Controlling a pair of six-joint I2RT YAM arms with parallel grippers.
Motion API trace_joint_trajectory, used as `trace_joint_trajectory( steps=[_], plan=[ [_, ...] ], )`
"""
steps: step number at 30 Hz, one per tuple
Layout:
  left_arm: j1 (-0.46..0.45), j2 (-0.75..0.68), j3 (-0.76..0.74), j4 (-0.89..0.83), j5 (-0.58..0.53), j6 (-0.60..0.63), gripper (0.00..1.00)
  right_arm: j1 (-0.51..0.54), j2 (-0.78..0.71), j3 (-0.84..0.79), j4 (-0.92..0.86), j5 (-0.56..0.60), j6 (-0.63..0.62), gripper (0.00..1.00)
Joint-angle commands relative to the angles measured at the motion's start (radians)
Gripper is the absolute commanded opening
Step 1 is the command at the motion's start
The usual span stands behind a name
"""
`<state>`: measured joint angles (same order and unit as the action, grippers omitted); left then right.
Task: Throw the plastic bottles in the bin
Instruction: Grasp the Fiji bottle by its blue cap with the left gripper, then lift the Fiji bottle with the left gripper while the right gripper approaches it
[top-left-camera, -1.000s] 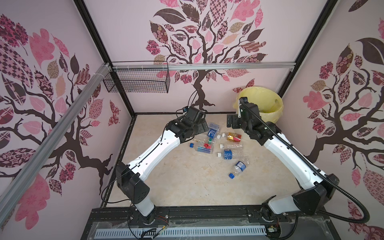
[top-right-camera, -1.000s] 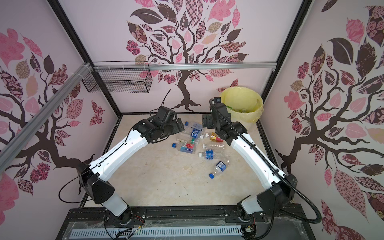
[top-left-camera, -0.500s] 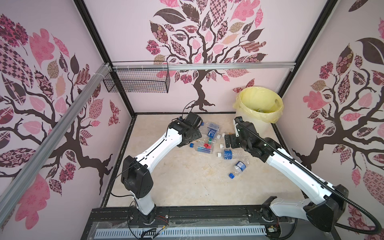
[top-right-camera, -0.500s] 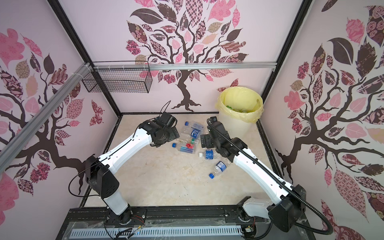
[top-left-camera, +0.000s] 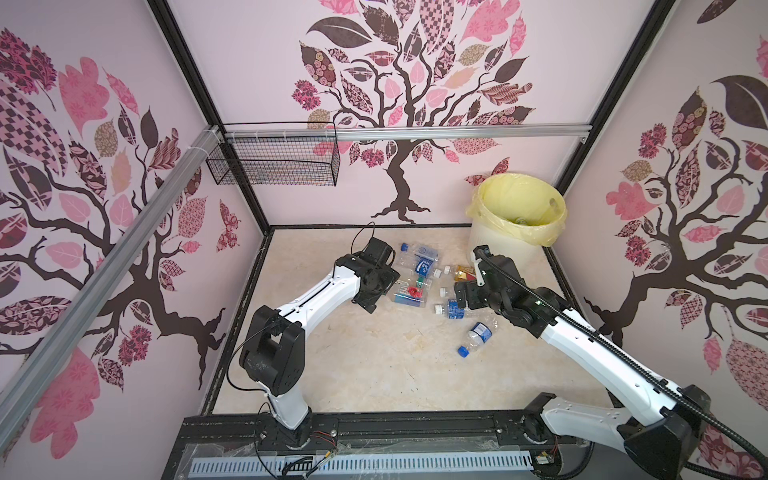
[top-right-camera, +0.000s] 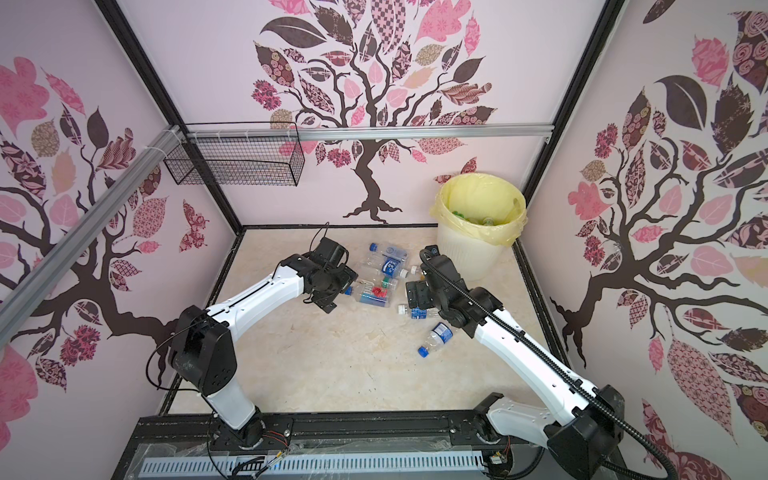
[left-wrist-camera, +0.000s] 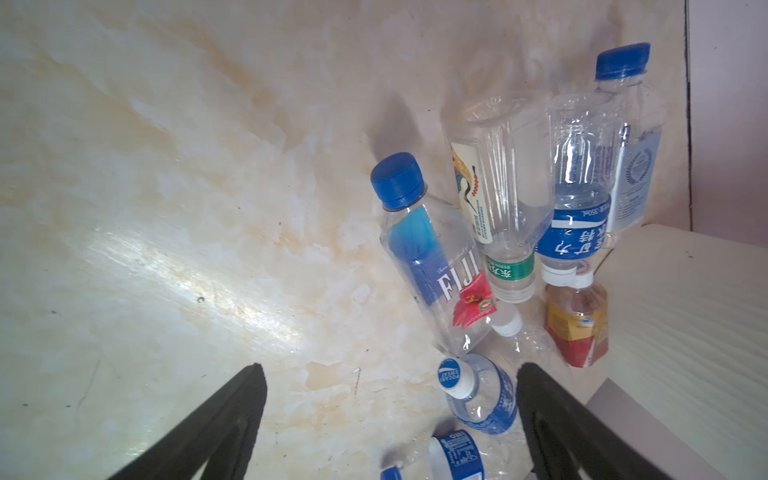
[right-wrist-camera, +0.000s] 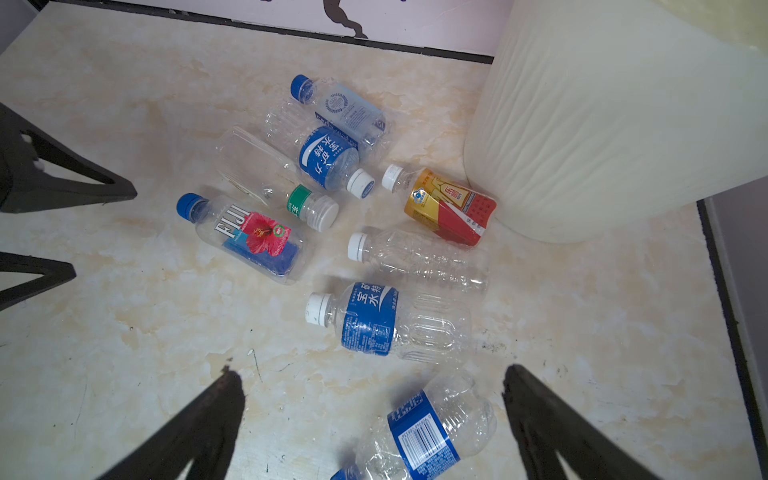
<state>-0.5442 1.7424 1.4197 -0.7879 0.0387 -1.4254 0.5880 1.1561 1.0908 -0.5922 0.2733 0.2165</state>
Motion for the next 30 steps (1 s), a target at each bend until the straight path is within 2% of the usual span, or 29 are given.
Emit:
trace_joint_trajectory(
  steps=[1,7,12,16,25,30],
  plan=[
    [-0.005,0.054,0.031,0.042,0.053,-0.131,0.97,0.003,-0.029,0.011,-0.013,-0.02,-0.01,0.99],
    [-0.01,0.131,0.06,0.054,0.074,-0.205,0.97,0.015,-0.016,0.043,-0.032,-0.038,-0.014,1.0],
    [-0.009,0.191,0.101,0.069,0.058,-0.218,0.97,0.018,-0.004,0.051,-0.031,-0.053,-0.014,1.0],
    [-0.004,0.25,0.134,0.066,0.086,-0.227,0.97,0.018,0.008,0.057,-0.023,-0.062,-0.012,1.0],
    [0.008,0.295,0.147,0.075,0.052,-0.24,0.97,0.017,0.016,0.059,-0.01,-0.075,-0.019,1.0],
    [0.012,0.337,0.183,0.077,0.076,-0.25,0.96,0.018,0.025,0.063,-0.006,-0.08,-0.042,1.0]
  ],
)
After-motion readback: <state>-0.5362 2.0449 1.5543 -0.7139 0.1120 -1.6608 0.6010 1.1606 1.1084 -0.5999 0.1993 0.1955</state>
